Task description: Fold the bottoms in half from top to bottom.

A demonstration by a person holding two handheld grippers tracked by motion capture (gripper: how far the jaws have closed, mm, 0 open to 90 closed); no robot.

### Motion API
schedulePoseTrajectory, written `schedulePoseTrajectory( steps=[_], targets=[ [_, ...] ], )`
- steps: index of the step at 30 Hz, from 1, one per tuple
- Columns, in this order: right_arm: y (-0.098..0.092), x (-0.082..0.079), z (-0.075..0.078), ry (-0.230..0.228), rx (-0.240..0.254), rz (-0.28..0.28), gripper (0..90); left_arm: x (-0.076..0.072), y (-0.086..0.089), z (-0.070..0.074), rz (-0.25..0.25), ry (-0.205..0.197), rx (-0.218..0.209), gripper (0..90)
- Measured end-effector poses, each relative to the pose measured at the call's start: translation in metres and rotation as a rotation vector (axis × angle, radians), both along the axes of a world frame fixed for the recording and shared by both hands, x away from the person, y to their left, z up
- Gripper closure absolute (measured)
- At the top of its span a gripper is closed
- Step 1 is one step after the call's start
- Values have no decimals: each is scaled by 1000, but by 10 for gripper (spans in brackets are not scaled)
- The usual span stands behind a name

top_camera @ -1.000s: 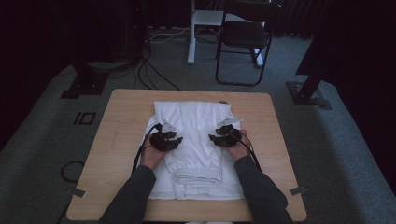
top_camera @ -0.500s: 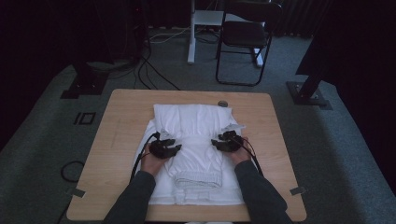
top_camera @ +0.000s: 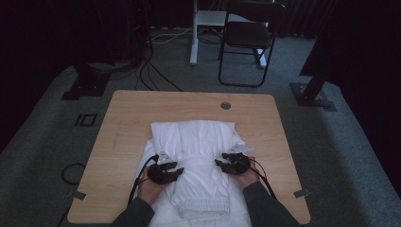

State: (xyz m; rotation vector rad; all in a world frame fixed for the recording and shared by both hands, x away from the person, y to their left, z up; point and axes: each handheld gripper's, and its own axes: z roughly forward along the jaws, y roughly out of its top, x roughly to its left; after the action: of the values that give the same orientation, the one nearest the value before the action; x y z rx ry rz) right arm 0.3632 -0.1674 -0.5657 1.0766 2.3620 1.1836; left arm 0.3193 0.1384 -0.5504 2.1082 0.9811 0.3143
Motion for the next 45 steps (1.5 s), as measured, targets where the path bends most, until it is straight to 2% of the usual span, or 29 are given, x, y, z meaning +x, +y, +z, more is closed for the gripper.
schedulePoseTrajectory(
  steps=[2, 5, 7, 8, 10, 12, 16, 20, 23, 25, 27, 29, 36, 38, 40, 41, 42, 45],
  targets=[
    [0, 1, 0, 3, 3, 2, 527, 1, 1, 11, -2, -24, -10, 599],
    [-3, 2, 0, 12, 22, 6, 527, 15, 9, 35, 52, -103, -14, 552],
    [-3, 2, -1, 13, 26, 7, 527, 32, 19, 52, 111, -153, -12, 516],
    [-3, 2, -1, 12, 26, 7, 528, 43, 25, 58, 146, -165, -15, 487],
    [-3, 2, -1, 11, 24, 7, 527, 66, 35, 68, 180, -177, -37, 408],
    [-3, 2, -1, 9, 21, 7, 527, 88, 42, 70, 226, -187, -18, 376],
    [-3, 1, 0, 11, 21, 6, 528, 127, 49, 57, 294, -125, 41, 320],
    [-3, 1, -1, 10, 22, 6, 527, 151, 56, 34, 361, -45, 68, 305],
    [-3, 1, -1, 10, 22, 6, 527, 157, 59, 21, 385, -6, 93, 277],
    [-3, 2, -1, 11, 23, 7, 527, 159, 59, 15, 394, 3, 109, 267],
    [-3, 1, -1, 11, 23, 6, 527, 161, 61, 8, 395, 29, 107, 260],
    [-3, 1, -1, 10, 22, 6, 527, 161, 65, 4, 396, 45, 70, 257],
    [-3, 1, -1, 10, 23, 5, 527, 159, 67, 2, 376, 26, 60, 256],
    [-3, 1, -1, 10, 22, 5, 527, 157, 67, 3, 359, 27, 46, 322],
    [-3, 2, -1, 12, 26, 5, 527, 155, 66, 3, 338, 33, 20, 437],
    [-3, 2, -1, 14, 29, 6, 527, 154, 67, 3, 314, 49, -19, 511],
    [-4, 2, 0, 20, 34, 5, 528, 154, 67, 2, 308, 58, -35, 623],
    [-5, 4, 1, 42, 43, 13, 530, 155, 68, 1, 296, 86, -71, 737]
  ],
)
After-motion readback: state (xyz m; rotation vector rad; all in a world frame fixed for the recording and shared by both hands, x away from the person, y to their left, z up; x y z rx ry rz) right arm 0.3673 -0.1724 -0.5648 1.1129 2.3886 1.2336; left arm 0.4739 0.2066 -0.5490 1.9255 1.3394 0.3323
